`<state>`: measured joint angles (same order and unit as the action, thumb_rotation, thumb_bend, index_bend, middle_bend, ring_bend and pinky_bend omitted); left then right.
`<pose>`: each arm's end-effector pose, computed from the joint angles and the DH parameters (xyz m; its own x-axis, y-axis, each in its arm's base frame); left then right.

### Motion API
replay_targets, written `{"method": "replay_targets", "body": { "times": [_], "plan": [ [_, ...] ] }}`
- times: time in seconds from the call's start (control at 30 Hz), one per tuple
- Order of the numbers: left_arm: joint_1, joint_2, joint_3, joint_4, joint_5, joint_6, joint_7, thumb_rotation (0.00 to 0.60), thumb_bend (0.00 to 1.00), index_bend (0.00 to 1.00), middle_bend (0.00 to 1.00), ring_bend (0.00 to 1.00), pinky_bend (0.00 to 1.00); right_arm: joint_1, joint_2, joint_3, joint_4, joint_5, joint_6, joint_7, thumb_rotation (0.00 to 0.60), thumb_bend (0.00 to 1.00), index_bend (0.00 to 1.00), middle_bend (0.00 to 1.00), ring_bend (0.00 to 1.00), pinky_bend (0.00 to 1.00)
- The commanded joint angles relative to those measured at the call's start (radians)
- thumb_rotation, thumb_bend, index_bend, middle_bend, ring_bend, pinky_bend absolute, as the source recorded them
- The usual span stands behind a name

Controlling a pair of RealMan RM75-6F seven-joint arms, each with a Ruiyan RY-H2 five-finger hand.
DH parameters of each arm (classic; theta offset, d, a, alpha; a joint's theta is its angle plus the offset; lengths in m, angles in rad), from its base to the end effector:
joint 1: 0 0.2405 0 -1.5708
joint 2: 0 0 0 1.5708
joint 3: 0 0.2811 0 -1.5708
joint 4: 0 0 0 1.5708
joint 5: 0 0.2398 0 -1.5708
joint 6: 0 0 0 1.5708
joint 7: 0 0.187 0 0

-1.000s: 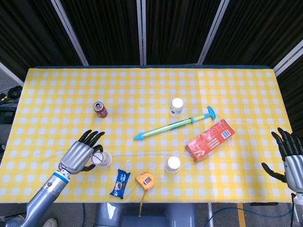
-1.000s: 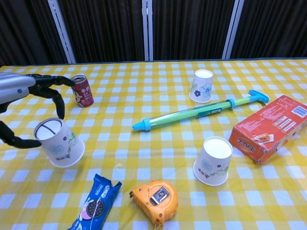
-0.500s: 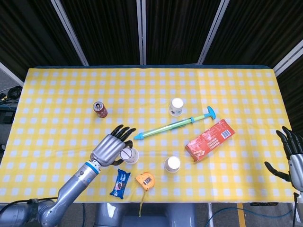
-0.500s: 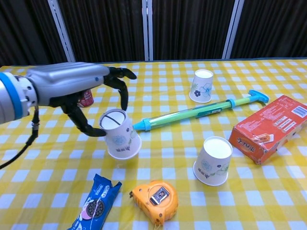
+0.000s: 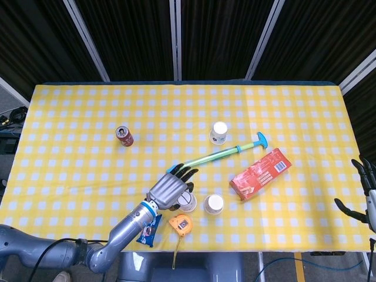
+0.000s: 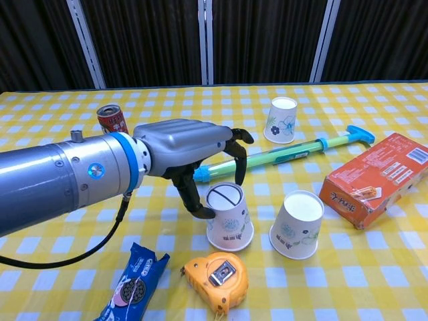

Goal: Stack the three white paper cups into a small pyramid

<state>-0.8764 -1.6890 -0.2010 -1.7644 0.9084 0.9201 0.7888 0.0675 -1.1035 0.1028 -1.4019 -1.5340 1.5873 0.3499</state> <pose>-0.0232 0.3211 -0.1262 0.5489 0.3350 0.7659 0.7402 -0.6205 -0.2591 -0.3729 -0.2354 0.1990 0.2700 0.1474 0.9515 -0.9583 -0.0545 0.2804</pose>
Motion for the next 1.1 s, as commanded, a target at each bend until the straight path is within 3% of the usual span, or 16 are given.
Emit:
{"method": "replay_targets", "body": {
  "times": [0.03,0.53,0.6,0.77,1.1],
  "plan": [
    [-0.020,-0.024,0.003,0.021,-0.018,0.005,-0.006,0.600,0.28,0.47,0.00,0.00,0.00,-0.002,0.003,0.002,0.000,0.001,0.002,0.008,0.600,0.10,0.04,0.00,0.00,0.00],
    [-0.051,-0.061,0.021,0.040,0.007,0.042,-0.062,0.600,0.28,0.46,0.00,0.00,0.00,-0.004,0.006,0.002,-0.003,0.000,0.002,0.019,0.600,0.10,0.04,0.00,0.00,0.00],
    [-0.058,-0.057,0.029,0.037,-0.008,0.040,-0.050,0.600,0.27,0.40,0.00,0.00,0.00,-0.004,0.006,0.002,-0.004,0.000,0.002,0.019,0.600,0.10,0.04,0.00,0.00,0.00],
    [-0.078,-0.034,0.037,0.011,-0.061,0.039,-0.024,0.600,0.20,0.12,0.00,0.00,0.00,-0.005,0.007,0.001,-0.006,-0.003,0.003,0.016,0.600,0.10,0.04,0.00,0.00,0.00],
    [-0.018,0.059,0.078,-0.065,0.049,0.129,-0.104,0.600,0.17,0.06,0.00,0.00,0.00,-0.003,-0.001,-0.002,-0.005,-0.005,-0.004,-0.015,0.600,0.09,0.04,0.00,0.00,0.00]
  ]
}}
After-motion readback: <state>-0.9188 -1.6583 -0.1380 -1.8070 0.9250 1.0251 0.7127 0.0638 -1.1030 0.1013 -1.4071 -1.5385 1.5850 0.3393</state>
